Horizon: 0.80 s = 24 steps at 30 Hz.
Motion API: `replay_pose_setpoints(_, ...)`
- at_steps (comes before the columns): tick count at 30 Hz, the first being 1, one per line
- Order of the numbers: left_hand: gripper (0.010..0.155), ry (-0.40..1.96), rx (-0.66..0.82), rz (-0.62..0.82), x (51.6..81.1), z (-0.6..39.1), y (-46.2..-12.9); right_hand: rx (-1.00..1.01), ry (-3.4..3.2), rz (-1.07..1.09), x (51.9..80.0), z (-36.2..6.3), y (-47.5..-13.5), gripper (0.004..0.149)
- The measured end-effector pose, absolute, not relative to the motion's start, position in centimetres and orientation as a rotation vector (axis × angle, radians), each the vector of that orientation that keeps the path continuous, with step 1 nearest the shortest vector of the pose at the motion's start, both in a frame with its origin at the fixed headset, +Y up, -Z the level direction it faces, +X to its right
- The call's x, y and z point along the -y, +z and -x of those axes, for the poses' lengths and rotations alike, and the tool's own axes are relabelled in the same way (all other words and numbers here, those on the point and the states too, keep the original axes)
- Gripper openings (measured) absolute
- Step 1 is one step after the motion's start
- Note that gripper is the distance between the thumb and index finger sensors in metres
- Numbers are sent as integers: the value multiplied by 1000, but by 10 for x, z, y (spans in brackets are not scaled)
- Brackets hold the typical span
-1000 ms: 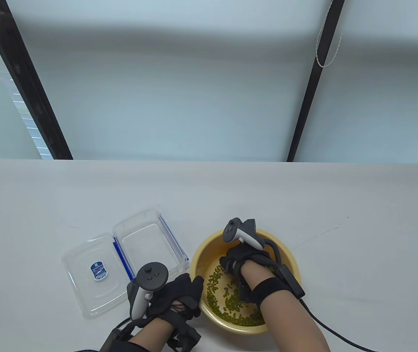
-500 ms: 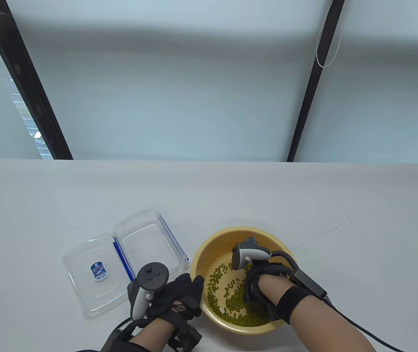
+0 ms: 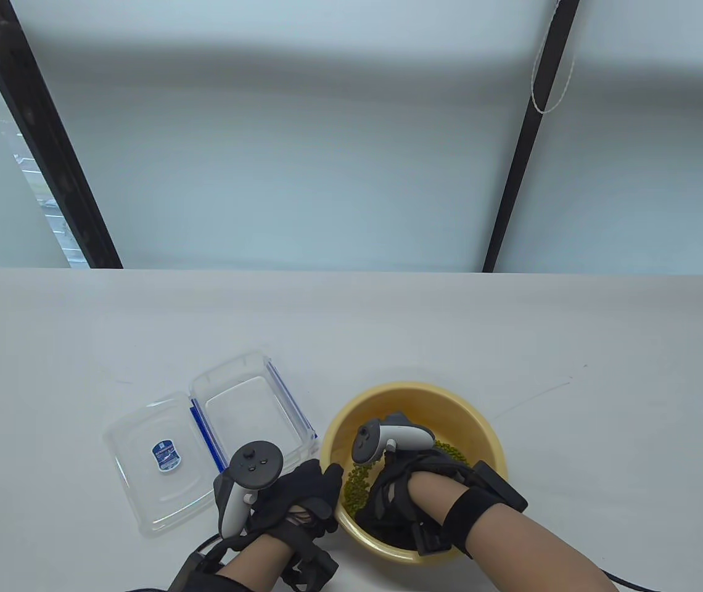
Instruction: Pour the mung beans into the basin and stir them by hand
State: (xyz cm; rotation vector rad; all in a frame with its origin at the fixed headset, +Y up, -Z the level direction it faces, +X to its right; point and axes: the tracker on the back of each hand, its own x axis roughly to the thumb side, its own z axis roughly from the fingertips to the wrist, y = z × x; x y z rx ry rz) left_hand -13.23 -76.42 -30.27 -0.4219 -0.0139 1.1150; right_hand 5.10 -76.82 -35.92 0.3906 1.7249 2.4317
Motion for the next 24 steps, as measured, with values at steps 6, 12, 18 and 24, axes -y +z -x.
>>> replay_pose_setpoints(6,65,1112,16,424,764,132,-303,-1470,2386,-259,770,-47,-383,59)
replay_pose_setpoints(12,65,1109,18,424,764,132,-303,-1305,2424,-103,767,-58,-404,62)
replay_pose_setpoints(18,65,1109,18,424,764,132,-303,-1123,2597,82,758,-89,-418,65)
replay_pose_setpoints(24,64,1111,11,427,764,132,-303,-1208,2811,181,748,-124,-416,67)
